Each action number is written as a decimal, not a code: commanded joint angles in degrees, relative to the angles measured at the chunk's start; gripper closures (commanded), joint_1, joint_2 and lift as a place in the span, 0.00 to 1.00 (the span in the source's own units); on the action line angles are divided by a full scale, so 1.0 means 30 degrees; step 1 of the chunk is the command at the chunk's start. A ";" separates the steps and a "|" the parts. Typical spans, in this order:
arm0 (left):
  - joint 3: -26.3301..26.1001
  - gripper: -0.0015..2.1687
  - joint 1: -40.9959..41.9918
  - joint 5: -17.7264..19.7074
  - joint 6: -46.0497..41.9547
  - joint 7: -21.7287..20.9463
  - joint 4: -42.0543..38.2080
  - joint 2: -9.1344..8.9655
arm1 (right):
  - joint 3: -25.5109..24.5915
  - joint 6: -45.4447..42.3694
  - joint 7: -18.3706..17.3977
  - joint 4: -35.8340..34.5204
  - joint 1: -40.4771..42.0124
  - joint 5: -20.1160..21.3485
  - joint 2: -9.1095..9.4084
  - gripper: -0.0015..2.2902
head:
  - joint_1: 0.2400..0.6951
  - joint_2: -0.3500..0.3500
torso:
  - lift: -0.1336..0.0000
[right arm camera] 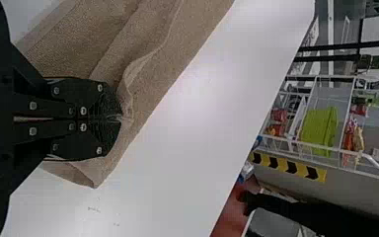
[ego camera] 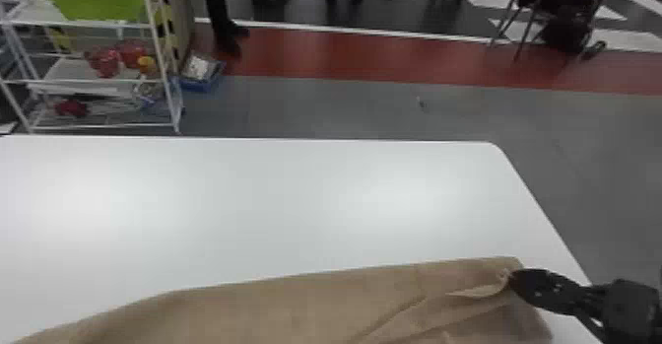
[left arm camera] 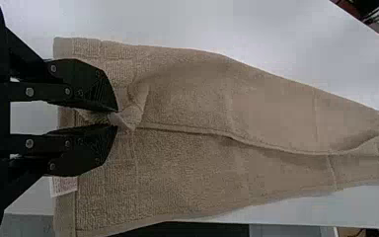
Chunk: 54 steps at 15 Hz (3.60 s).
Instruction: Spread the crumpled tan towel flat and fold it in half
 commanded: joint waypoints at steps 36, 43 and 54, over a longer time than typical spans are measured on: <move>-0.0461 0.43 0.3079 0.0710 -0.0470 -0.1616 -0.2418 -0.0627 | -0.2479 0.0095 0.0383 -0.1248 0.1006 -0.0956 -0.0030 0.58 | 1.00 0.00 | 0.08; 0.0008 0.39 0.3079 0.0388 0.0175 -0.2713 -0.2828 -0.0510 | -0.2216 0.0095 0.0383 -0.1278 0.1094 -0.0927 0.0029 0.58 | 1.00 0.03 | 0.08; 0.1795 0.04 0.2200 0.1413 0.2284 -0.2713 -0.3824 -0.0715 | -0.2450 -0.4006 0.0413 -0.0867 0.1680 -0.0839 0.0029 0.58 | 1.00 0.20 | 0.08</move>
